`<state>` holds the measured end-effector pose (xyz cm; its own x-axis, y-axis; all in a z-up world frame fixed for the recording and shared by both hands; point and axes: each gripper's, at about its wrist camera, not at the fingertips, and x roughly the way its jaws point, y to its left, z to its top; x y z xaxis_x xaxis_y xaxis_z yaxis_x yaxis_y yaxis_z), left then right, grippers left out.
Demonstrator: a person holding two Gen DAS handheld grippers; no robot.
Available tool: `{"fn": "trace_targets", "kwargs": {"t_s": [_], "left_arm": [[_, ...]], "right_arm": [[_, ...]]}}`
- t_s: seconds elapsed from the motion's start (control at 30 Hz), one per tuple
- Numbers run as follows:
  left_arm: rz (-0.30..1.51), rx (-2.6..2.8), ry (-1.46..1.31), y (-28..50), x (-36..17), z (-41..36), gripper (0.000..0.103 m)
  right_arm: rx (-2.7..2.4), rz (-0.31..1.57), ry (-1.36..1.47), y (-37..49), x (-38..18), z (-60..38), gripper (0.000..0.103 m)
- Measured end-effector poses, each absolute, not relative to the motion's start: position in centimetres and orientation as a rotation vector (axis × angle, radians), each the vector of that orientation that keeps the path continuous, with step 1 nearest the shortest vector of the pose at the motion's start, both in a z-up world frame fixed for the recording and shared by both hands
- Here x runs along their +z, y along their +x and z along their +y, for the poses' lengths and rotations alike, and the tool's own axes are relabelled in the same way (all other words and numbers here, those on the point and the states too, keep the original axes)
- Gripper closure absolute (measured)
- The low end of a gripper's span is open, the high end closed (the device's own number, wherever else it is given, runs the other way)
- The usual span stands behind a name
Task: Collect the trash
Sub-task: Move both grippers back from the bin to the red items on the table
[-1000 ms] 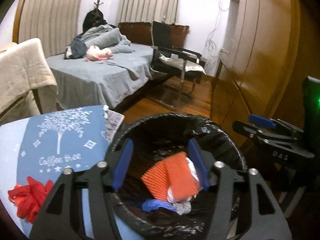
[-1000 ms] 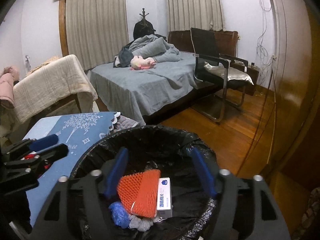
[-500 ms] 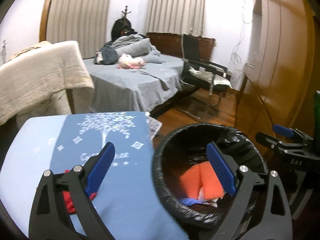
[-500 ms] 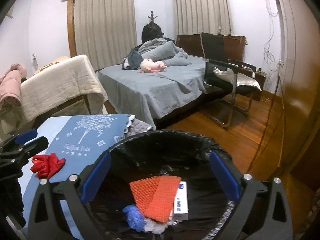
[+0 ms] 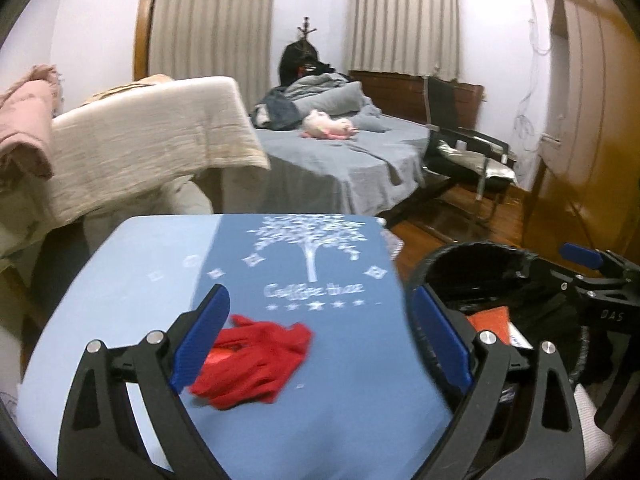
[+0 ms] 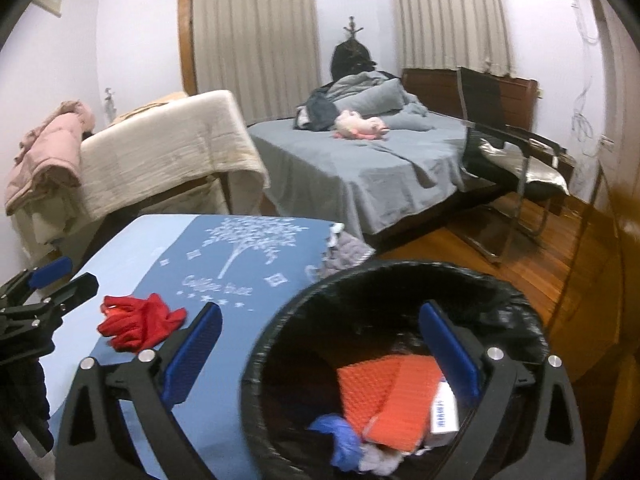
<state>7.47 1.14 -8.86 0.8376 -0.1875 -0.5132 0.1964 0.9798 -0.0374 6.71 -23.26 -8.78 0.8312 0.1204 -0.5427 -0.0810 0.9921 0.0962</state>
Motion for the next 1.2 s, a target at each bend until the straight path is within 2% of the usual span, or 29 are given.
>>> {"fn": "trace_targets", "kwargs": {"t_s": [0.37, 0.7, 1.0, 1.2], "left_arm": [[0.549, -0.057, -0.012, 7.0, -9.8, 8.3, 0.013], [0.601, 0.07, -0.044, 7.3, -12.1, 13.7, 0.013], [0.632, 0.107, -0.056, 7.7, -13.6, 15.3, 0.013], [0.646, 0.117, -0.065, 8.1, -14.3, 16.0, 0.013]], "right_arm": [[0.249, 0.607, 0.053, 9.6, -10.1, -16.2, 0.006], [0.349, 0.698, 0.007, 13.0, -14.4, -9.4, 0.006], [0.381, 0.784, -0.037, 15.4, -18.2, -6.0, 0.008], [0.393, 0.829, -0.05, 16.4, -19.9, -4.7, 0.013]]}}
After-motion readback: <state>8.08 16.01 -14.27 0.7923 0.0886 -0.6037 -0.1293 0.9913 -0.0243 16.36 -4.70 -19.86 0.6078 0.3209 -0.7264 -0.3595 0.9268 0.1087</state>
